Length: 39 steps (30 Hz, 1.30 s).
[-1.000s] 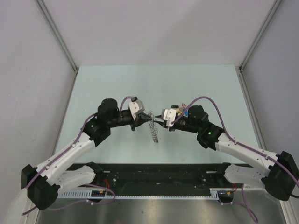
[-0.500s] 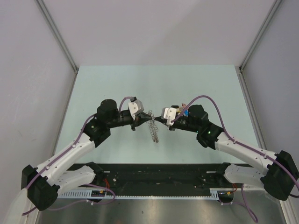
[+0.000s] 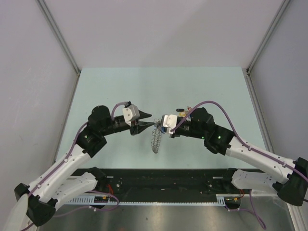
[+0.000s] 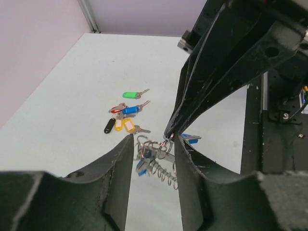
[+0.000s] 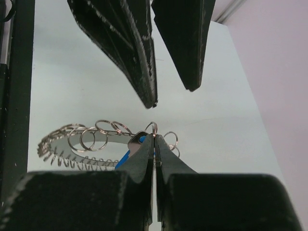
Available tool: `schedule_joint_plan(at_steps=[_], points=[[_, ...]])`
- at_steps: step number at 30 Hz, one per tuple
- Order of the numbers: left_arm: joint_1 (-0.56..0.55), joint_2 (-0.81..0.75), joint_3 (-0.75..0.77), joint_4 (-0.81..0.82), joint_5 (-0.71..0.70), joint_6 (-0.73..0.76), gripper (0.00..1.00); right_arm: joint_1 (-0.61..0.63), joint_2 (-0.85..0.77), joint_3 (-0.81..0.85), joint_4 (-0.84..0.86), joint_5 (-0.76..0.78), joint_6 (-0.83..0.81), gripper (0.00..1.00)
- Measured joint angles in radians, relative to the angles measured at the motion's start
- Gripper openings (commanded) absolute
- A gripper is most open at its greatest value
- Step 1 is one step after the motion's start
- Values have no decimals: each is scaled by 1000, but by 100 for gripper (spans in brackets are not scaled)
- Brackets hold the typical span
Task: Put the keys on the keyring
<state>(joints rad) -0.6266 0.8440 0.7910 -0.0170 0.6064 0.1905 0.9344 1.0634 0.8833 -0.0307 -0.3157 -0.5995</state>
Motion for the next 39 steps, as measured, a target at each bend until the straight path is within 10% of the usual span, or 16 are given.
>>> schedule_joint_plan(at_steps=[8, 39], points=[[2, 28, 51, -129, 85, 97, 60, 80, -9, 92, -161, 92, -43, 0], [16, 88, 51, -274, 322, 296, 24, 188, 19, 191, -362, 139, -75, 0]])
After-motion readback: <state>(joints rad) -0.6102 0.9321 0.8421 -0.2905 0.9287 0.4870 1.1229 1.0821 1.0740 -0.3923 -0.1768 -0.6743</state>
